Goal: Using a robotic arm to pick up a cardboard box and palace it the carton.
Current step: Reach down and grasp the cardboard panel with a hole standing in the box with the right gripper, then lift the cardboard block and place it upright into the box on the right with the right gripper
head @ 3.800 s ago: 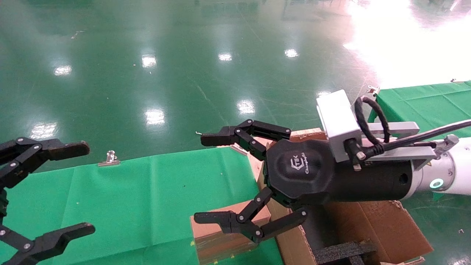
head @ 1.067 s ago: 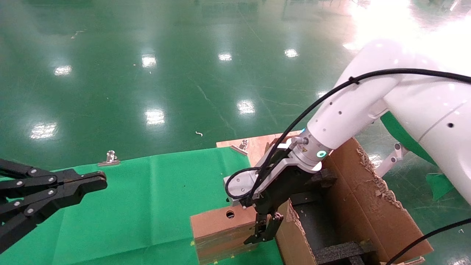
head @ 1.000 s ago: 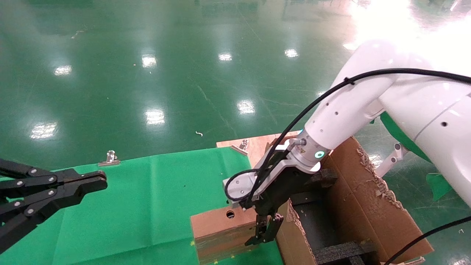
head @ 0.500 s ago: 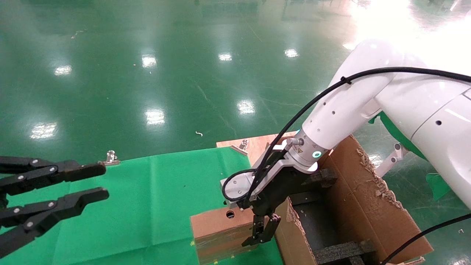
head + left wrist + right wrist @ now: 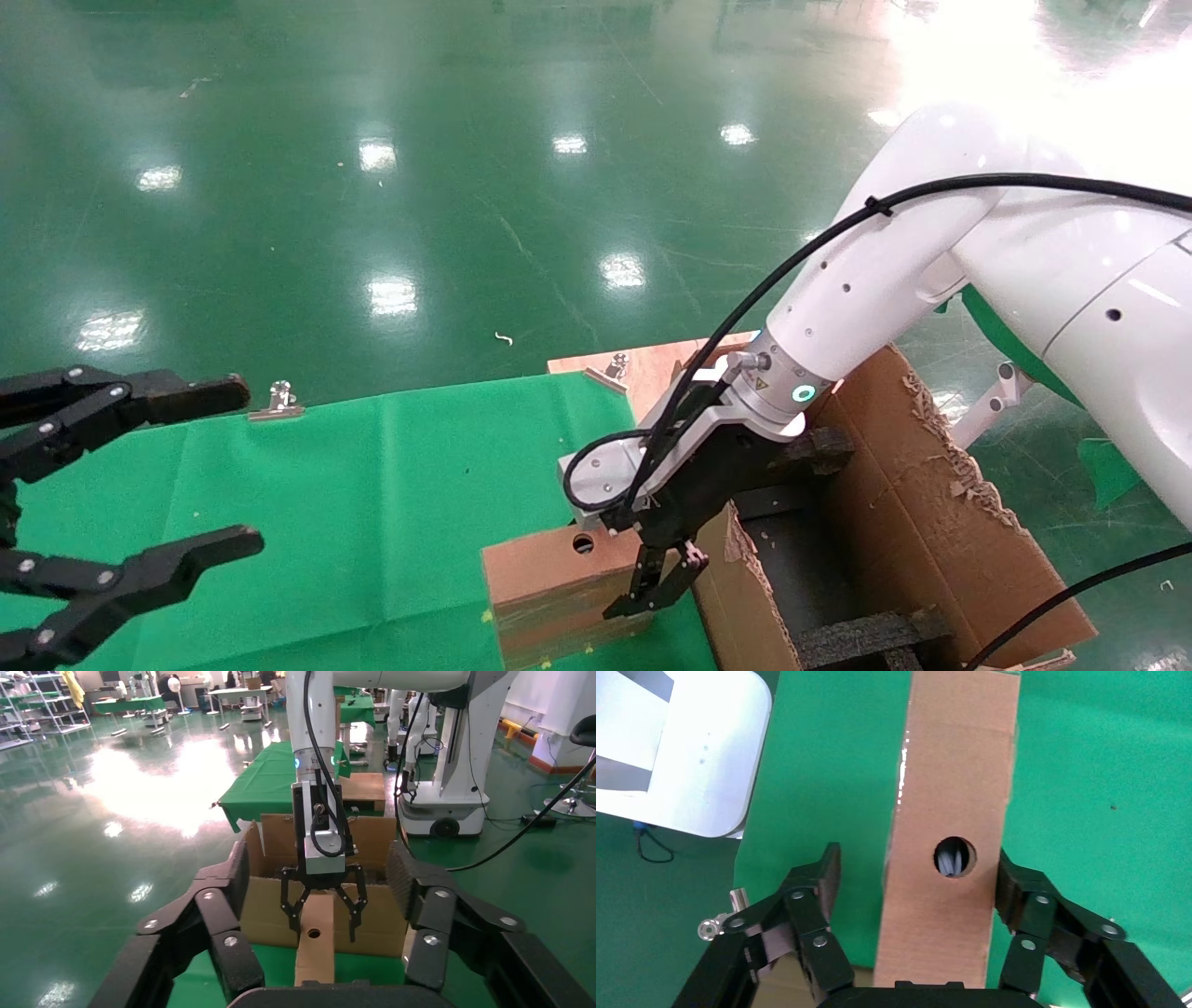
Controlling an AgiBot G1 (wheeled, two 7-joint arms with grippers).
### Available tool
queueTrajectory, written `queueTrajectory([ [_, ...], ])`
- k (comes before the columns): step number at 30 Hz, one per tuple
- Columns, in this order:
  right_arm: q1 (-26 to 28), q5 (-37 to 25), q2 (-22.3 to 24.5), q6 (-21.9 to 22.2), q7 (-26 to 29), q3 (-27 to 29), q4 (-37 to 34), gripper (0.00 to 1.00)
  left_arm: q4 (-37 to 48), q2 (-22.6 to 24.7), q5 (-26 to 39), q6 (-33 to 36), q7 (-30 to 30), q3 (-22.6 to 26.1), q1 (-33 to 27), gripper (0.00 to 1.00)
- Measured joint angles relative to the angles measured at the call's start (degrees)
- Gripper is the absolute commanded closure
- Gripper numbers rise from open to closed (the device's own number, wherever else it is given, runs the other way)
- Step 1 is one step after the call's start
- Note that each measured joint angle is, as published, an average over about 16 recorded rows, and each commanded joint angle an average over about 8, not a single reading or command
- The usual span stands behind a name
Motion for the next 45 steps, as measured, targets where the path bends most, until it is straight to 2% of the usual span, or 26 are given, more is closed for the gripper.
queueTrajectory([
  [12,0.06,-0.02,0.16,0.08,0.1,0.05,0.13,1.0,0.0,0.0,0.0,0.0,0.0,0.0,0.0,0.0],
  [18,2.02,0.66,0.75,-0.05,-0.18,-0.33,-0.23,1.0,0.0,0.0,0.0,0.0,0.0,0.0,-0.01,0.0],
  [23,6.22,2.17,1.67,-0.33,-1.0,-1.28,-1.42,1.0,0.01,0.0,0.0,0.0,0.01,0.01,-0.01,0.0],
  [35,21.19,9.04,2.79,-0.86,-5.75,-6.09,-7.34,1.0,0.01,0.0,-0.01,0.0,0.01,0.02,-0.01,0.0],
  [45,27.34,14.79,2.61,-0.89,-9.89,-11.71,-11.76,1.0,0.01,-0.01,-0.01,0.0,0.02,0.02,-0.01,0.0],
])
